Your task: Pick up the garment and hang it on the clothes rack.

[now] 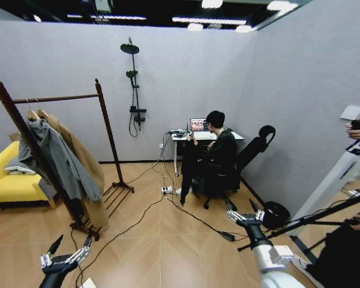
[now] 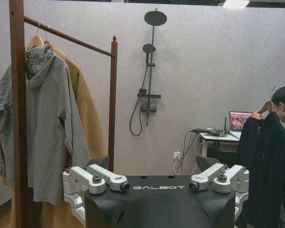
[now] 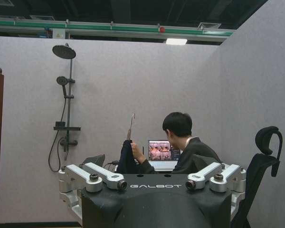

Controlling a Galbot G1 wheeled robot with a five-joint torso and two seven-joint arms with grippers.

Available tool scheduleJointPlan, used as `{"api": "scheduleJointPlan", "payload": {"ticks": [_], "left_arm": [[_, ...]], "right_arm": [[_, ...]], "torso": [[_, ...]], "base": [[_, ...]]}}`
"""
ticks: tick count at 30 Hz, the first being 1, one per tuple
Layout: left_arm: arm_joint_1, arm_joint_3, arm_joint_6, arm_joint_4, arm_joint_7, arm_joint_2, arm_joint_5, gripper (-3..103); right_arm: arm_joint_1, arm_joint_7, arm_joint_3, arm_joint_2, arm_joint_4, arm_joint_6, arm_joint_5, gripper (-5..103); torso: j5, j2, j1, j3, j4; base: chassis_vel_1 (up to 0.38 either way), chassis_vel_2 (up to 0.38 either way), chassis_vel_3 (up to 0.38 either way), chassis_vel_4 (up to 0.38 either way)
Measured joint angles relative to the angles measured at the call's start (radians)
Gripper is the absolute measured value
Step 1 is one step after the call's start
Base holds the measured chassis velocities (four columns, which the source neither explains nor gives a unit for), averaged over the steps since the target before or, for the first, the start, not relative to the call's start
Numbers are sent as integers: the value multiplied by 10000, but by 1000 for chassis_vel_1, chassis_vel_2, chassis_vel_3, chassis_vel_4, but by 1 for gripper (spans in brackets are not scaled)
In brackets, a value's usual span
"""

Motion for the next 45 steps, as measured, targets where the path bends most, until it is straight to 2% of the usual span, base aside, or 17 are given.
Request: {"api": "scheduleJointPlan", "payload": {"ticks": [8,20,33,34,39,41,42,44,45], "left_arm": [[2,0,0,0,0,-1,0,100],[2,0,0,0,0,-1,0,100],[3,-1,-1,0,-2,-1,0,100],[2,0,0,0,-1,0,0,100],[2,-1,-1,0,-2,0,0,100],[1,0,-1,0,0,0,0,100],[2,-1,0,-1,-1,-1,0,100],[3,-1,0,0,1,-1,0,100],[2,0,0,0,-1,0,0,100]], "right_arm": [[119,-225,118,-53,-143,-367,344,100],[114,-372,82,-90,-124,-402,365,100],[56,-377,89,-90,-1,-364,393,100],[47,-376,90,-89,-1,-359,395,100],[63,-379,82,-97,3,-285,420,100],[64,-380,81,-100,5,-282,433,100],[78,-383,80,-106,7,-272,462,100],[74,-385,79,-108,7,-268,478,100],[66,-389,73,-109,8,-253,482,100]], "torso": [[1,7,-17,-5,2],[1,5,-12,-4,1],[1,5,-10,-3,4],[-1,3,-9,-2,-2],[6,3,-9,-3,3],[-9,2,-7,-2,-2],[6,1,-7,-1,2],[8,2,-8,-2,3],[-7,2,-7,-2,-1]], "base": [[0,0,0,0],[-77,72,68,-73],[-234,239,243,-241],[-326,324,337,-312],[-353,349,365,-353],[-359,358,349,-359],[-374,373,349,-385],[-359,380,363,-385],[-359,321,379,-337]]}}
